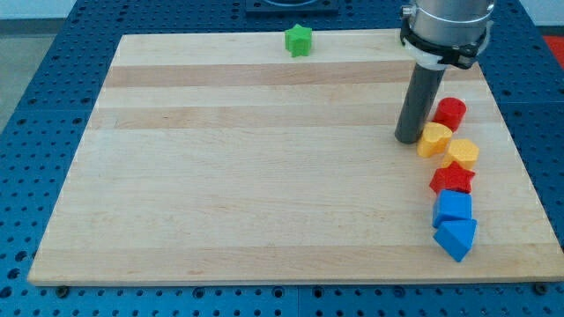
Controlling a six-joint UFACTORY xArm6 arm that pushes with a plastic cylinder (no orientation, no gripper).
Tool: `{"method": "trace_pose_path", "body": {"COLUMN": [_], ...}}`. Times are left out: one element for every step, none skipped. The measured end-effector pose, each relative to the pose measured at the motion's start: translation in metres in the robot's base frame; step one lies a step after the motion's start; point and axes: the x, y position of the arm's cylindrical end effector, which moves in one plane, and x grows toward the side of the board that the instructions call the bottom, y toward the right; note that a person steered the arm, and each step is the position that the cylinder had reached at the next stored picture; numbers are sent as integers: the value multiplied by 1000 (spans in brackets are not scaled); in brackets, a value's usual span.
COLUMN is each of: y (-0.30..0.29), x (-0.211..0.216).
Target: Place the yellow heart in between the red circle and the hexagon
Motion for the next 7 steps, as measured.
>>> {"method": "trace_pose_path", "body": {"y": [0,0,-21,-28,-17,-15,-12], "x": [13,32,45,63,67,65,60]}}
